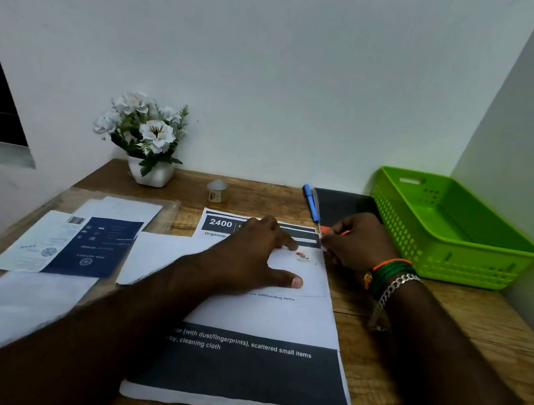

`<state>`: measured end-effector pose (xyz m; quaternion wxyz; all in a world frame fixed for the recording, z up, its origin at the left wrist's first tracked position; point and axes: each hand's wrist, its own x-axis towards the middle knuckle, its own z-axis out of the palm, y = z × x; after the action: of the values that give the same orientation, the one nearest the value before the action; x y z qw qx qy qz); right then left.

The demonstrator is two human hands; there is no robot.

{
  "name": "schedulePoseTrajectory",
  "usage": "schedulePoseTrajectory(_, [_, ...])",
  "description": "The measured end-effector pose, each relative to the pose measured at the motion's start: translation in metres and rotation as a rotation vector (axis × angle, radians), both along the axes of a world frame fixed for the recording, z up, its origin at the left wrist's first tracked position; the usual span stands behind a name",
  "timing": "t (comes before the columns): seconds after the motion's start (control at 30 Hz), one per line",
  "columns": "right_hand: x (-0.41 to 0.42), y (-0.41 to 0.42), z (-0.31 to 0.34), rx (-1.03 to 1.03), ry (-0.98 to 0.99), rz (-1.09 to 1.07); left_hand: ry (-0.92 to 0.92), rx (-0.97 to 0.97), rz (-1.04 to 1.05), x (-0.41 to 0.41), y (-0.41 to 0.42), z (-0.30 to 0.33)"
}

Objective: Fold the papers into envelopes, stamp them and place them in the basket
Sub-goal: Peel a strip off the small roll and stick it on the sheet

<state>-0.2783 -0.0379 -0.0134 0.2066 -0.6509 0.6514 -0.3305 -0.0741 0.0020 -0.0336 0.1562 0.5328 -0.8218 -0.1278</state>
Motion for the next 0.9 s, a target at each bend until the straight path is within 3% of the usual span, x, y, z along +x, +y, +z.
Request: schedulePoseTrajectory(0.9, [0.022,0.02,-0.002,-0.012,0.145,0.158,-0.063,0.004,0.007,-0.004,0.007,0.003])
